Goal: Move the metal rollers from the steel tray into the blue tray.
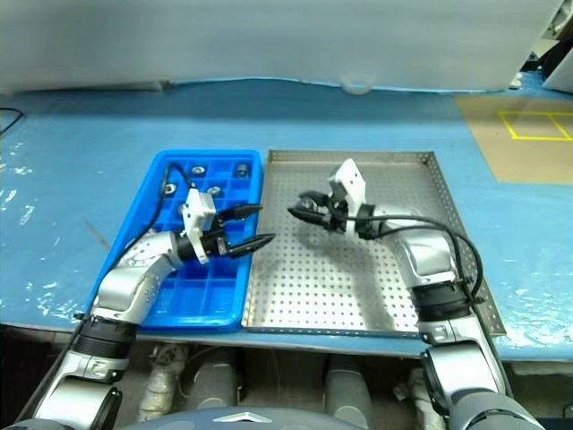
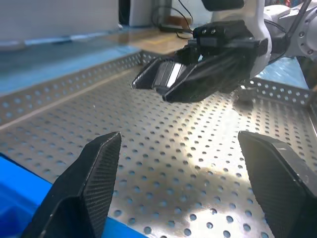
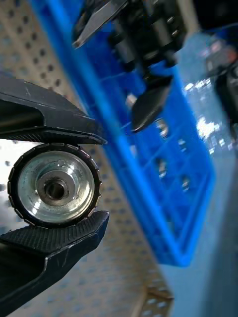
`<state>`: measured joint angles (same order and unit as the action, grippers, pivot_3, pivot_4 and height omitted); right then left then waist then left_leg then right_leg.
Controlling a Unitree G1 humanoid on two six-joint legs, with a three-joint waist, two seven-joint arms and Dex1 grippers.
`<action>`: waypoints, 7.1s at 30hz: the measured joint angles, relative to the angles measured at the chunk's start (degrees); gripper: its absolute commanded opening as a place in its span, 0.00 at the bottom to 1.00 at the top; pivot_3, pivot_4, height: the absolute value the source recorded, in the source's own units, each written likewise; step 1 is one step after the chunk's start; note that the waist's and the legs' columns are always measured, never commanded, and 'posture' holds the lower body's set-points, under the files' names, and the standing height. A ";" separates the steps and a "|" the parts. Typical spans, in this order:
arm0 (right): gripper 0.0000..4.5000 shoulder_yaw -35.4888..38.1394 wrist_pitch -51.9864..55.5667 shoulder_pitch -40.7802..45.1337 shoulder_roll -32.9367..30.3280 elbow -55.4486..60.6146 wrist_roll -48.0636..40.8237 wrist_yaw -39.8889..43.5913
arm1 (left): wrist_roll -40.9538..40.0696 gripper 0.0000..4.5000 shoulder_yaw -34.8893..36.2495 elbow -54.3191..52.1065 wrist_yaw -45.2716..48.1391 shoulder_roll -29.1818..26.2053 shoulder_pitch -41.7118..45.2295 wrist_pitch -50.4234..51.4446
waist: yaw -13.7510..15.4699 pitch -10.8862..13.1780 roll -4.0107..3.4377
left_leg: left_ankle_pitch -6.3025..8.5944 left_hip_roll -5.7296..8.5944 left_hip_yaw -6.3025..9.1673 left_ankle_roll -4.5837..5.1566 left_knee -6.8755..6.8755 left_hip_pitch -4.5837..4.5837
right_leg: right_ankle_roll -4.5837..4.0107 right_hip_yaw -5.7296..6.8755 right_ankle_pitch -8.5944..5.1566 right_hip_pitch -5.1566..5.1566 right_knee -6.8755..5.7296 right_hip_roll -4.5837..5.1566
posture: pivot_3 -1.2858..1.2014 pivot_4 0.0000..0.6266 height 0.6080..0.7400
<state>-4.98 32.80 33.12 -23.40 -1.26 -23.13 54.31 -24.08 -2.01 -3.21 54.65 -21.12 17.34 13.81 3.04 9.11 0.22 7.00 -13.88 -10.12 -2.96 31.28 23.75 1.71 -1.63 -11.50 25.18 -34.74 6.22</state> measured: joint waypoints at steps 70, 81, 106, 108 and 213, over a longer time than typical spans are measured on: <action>0.77 -23.32 -15.06 8.54 17.92 -17.90 15.01 17.22 | -8.48 0.89 19.46 -26.69 -14.84 -8.45 -33.73 5.94 | 12.50 0.03 0.07 | -0.25 -0.14 1.59 -0.74 -0.55 0.28 | -0.51 0.16 0.10 0.73 -0.20 -0.95 | 0.72 0.24 1.00; 0.99 -16.81 -11.68 8.22 15.14 -15.92 13.44 11.40 | -8.07 0.89 9.49 -19.07 -11.48 -6.78 -20.88 5.85 | 11.65 0.02 0.06 | -0.28 -0.14 1.58 -0.79 -0.04 0.23 | -0.54 0.04 0.13 0.77 -0.76 -0.95 | 0.60 0.24 1.00; 0.99 20.55 10.12 -21.18 -6.63 17.88 7.38 -20.30 | 2.61 0.89 -11.13 27.73 16.38 11.18 16.97 -7.29 | -3.55 -0.13 0.16 | -0.25 -0.04 1.15 -0.64 0.17 -0.57 | -0.19 -0.34 0.26 -0.12 -0.17 -0.94 | 0.33 0.24 1.00; 0.99 21.58 10.77 -23.16 -8.08 18.37 7.42 -21.44 | 3.45 0.89 -11.20 29.87 16.80 12.21 18.06 -8.46 | -3.79 -0.14 0.15 | -0.19 -0.02 1.09 -0.55 0.21 -0.55 | -0.13 -0.36 0.26 -0.21 0.00 -0.90 | 0.33 0.24 1.00; 1.00 10.56 -0.30 -11.11 1.23 8.76 0.58 -13.53 | 4.17 0.99 -5.35 19.70 2.26 6.76 12.04 -8.31 | -0.39 0.01 -0.04 | -0.22 -0.08 1.33 -0.88 -0.12 -0.39 | -0.56 -0.04 0.35 -0.02 -0.08 -0.91 | 0.46 0.24 1.00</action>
<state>5.58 32.50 22.01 -22.17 7.50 -22.55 40.78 -19.90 -7.37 16.49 56.91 -14.35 29.38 5.51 2.65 9.12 0.19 6.78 -13.96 -8.79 -3.83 31.16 23.37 1.15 -1.67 -11.15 25.16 -34.82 5.31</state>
